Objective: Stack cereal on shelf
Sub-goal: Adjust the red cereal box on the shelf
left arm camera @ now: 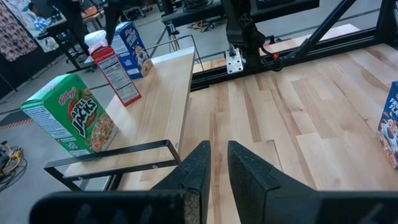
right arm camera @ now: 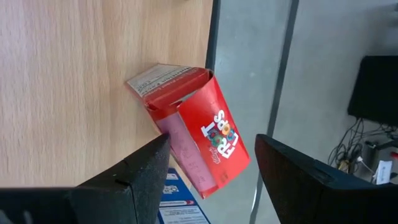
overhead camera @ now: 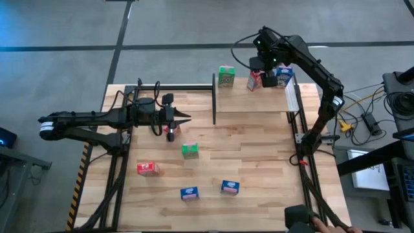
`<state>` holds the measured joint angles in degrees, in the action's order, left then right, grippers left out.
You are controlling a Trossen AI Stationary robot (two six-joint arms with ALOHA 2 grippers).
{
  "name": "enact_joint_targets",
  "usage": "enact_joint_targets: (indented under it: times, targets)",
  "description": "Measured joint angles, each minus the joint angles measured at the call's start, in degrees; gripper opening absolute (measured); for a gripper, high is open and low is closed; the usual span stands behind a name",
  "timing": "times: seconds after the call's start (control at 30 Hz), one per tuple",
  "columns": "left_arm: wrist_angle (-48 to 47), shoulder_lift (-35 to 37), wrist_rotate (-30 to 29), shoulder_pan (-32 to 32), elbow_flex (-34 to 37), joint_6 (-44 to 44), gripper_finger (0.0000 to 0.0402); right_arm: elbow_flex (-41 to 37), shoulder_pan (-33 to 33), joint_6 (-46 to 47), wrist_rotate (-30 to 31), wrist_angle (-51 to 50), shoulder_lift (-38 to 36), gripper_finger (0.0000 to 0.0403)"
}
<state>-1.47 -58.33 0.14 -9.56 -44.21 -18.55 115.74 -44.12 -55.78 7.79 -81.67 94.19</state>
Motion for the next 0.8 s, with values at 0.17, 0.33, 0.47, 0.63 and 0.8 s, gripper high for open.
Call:
enact_joint_targets:
  times: [0.17, 0.33, 0.47, 0.63, 0.8]
  targets:
    - [0.0, 0.0, 0.0, 0.0, 0.0, 0.0, 0.0038, 0.1, 0.0, 4.3, -0.2, 0.8, 0.0, 0.023]
    - [0.0, 0.0, 0.0, 0.0, 0.0, 0.0, 0.0038, 0.2, 0.0, 8.7, -0.3, 1.5, 0.0, 0.0223]
    - [0.0, 0.0, 0.0, 0.0, 0.0, 0.0, 0.0038, 0.2, 0.0, 12.7, -0.4, 1.8, 0.0, 0.0217]
    - [0.0, 0.0, 0.0, 0.0, 0.0, 0.0, 0.0038, 0.2, 0.0, 16.4, -0.4, 1.9, 0.0, 0.0215]
    - [0.0, 0.0, 0.0, 0.0, 0.0, 0.0, 0.0038, 0.2, 0.0, 19.2, -0.4, 2.8, 0.0, 0.0215]
